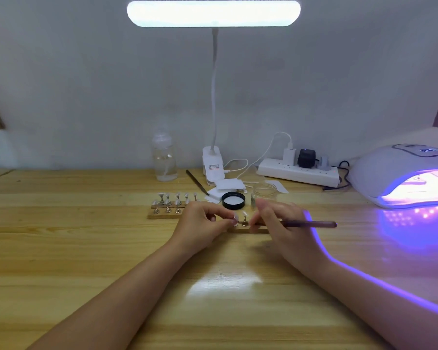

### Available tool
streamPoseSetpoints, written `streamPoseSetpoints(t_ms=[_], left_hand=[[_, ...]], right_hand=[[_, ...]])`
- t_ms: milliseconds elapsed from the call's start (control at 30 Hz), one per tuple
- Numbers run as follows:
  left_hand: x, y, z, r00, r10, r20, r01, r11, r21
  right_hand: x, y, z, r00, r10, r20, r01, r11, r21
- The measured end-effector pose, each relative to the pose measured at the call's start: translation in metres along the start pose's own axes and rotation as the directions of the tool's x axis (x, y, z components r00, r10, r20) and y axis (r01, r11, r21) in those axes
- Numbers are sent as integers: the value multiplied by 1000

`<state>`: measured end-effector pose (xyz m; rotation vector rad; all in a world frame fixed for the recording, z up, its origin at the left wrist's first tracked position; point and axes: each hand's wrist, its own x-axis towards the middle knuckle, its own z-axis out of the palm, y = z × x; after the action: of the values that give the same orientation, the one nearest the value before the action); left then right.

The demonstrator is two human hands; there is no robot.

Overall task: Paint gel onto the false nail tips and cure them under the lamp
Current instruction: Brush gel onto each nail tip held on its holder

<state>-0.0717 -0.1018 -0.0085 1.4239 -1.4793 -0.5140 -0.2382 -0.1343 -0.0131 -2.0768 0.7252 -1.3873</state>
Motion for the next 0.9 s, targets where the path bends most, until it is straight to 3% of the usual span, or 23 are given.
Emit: streamPoseSetpoints(t_ms=[67, 167, 300, 433, 567, 733, 900], left_hand=[[0, -1, 0, 1000, -1, 7, 1, 1000, 3], [1, -1, 0, 1000, 5, 3, -5, 1000, -12], [2, -2, 1, 1000, 16, -17, -16, 1000, -21], [2, -2, 1, 1000, 22, -17, -23, 999, -43], [-1, -1, 1, 999, 53, -5, -53, 998, -46], [-1, 0, 1, 999, 47, -15, -49, 996, -77], [-2, 1, 1, 999, 39, -12, -39, 996, -80]], right_hand=[[-1, 1, 0, 1000, -14, -8, 14, 999, 33], [0, -1, -2, 997, -68, -32, 65, 995, -75], [-1, -1, 0, 999, 37, 11, -38, 996, 75], [-1, 0, -2, 997, -66, -27, 65, 996, -58], [-2, -2, -1, 996, 54, 69, -55, 998, 12], [0, -1, -2, 996, -80, -24, 78, 995, -68], [-2, -2, -1, 999, 30, 23, -32, 997, 77]])
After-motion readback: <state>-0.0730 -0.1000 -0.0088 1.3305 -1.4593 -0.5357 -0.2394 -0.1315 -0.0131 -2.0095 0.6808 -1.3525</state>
